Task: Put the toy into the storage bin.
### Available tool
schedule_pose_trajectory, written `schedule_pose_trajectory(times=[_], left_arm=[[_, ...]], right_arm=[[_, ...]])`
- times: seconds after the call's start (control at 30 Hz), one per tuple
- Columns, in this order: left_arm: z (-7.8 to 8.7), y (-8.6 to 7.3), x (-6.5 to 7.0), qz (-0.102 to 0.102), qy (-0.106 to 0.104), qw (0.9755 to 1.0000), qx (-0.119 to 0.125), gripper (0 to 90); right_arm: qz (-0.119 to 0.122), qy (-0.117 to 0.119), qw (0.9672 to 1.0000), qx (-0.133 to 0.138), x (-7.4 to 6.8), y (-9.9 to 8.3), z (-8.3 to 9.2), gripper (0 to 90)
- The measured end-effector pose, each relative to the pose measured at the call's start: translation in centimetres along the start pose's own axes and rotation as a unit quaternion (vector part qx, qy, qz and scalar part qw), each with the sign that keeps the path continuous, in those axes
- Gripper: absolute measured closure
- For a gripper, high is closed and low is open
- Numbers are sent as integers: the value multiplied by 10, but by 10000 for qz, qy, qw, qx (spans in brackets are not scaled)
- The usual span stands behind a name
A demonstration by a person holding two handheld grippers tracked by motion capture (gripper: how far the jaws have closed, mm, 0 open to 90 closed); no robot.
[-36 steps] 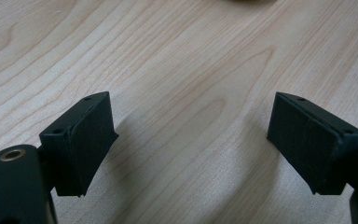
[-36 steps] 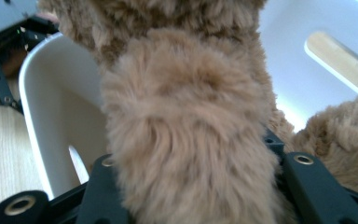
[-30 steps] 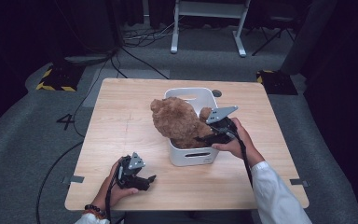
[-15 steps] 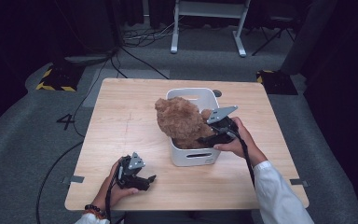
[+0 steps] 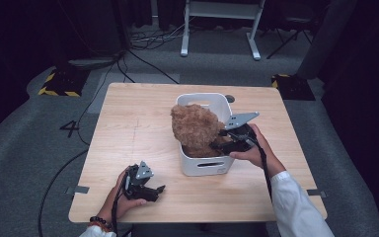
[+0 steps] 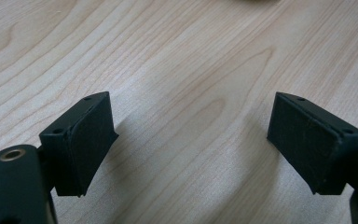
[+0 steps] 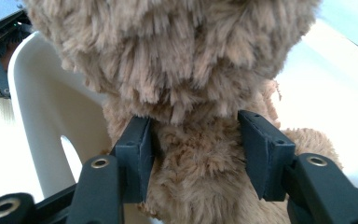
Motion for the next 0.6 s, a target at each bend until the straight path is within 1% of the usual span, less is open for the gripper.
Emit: schedule_pose_trajectory(times=[0.13, 0.33, 0.47, 0.5, 0.53, 0.6], left_arm=[[0, 0, 0, 3, -2, 10000, -3, 148], [0, 0, 0, 0, 1, 10000, 0, 148], [0, 0, 0, 4, -3, 10000, -3, 148], [0, 0, 0, 2, -2, 10000, -4, 148], [0, 0, 0, 3, -2, 10000, -3, 148], [0, 0, 0, 4, -2, 10000, -2, 148]], right_arm=[[-29, -35, 10000, 53, 1, -1, 2, 449], [-114, -185, 9997, 123, 3, -3, 11, 373], [-140, -259, 9994, 164, 6, -6, 16, 350], [-164, -271, 9993, 188, 7, -7, 18, 345], [-153, -311, 9991, 263, 7, -9, 23, 320], [-172, -388, 9986, 319, 9, -10, 28, 291]])
Point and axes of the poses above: each handheld gripper's, and its own axes: z roughly backward along the jaws, y roughly out of its top, x roughly to its right, the point moved 5 cm from there along -z, roughly forward along the jaws, and after that the axes turned 14 degrees about -x, right-handed, at the moved point
